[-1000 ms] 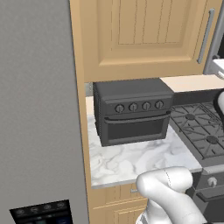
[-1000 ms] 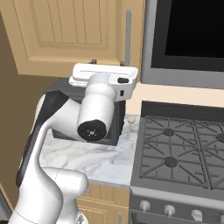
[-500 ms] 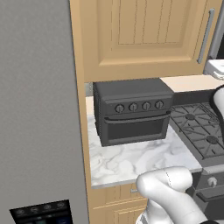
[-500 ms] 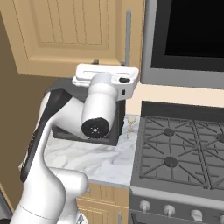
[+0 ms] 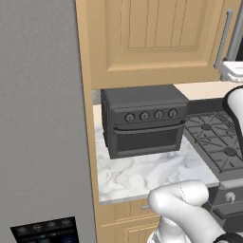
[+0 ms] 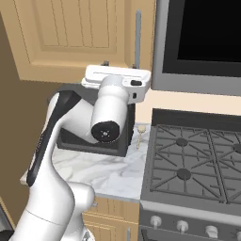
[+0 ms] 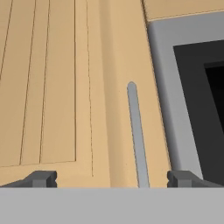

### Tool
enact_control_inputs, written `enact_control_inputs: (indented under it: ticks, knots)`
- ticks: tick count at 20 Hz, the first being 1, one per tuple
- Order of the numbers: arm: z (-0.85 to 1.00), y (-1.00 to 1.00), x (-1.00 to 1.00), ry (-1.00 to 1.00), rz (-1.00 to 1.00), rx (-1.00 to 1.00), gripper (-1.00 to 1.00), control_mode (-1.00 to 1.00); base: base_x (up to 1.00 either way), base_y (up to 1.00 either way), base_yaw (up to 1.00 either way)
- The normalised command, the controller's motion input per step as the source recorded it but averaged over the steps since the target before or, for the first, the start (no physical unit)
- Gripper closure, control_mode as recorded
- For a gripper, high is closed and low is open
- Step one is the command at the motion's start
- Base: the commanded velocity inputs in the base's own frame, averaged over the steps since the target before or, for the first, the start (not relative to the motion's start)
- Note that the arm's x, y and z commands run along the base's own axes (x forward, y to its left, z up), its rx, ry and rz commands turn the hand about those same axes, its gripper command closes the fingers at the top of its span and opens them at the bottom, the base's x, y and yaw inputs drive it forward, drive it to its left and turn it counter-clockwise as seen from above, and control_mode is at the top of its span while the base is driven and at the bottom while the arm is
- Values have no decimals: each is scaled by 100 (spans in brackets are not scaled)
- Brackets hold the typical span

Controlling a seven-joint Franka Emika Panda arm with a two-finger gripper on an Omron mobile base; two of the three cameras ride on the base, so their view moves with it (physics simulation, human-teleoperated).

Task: Pick the bar soap and spray from the cabinet and place them on the counter.

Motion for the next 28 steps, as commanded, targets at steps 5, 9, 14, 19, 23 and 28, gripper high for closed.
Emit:
enact_control_inputs:
  ticks: [5,9,14,19,23,28]
  knots:
    - [2,-9,13,0,0,4,-100,-100,0,0,0]
    - [0,-4,13,0,0,2,-100,-100,0,0,0]
    - [0,0,14,0,0,2,-100,-100,0,0,0]
    - [0,0,13,0,0,1,-100,-100,0,0,0]
    - [0,0,15,0,0,1,-100,-100,0,0,0]
    - [0,0,18,0,0,1,-100,-100,0,0,0]
